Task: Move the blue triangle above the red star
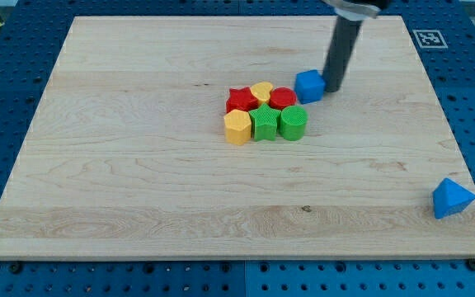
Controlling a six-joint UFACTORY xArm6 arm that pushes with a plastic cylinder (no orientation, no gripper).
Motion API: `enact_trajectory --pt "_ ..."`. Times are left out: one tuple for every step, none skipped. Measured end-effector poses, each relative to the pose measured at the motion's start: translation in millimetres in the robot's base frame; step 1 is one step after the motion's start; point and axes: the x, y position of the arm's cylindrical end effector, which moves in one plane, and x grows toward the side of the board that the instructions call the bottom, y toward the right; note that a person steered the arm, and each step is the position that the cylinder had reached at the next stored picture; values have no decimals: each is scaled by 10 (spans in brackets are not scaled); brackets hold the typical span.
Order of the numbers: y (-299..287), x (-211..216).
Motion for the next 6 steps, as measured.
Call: enact_trajectory --pt "-59 0" --pt "-59 0" --pt "-76 0" --pt "296 -1" --pt "1102 186" --pt "1860 590"
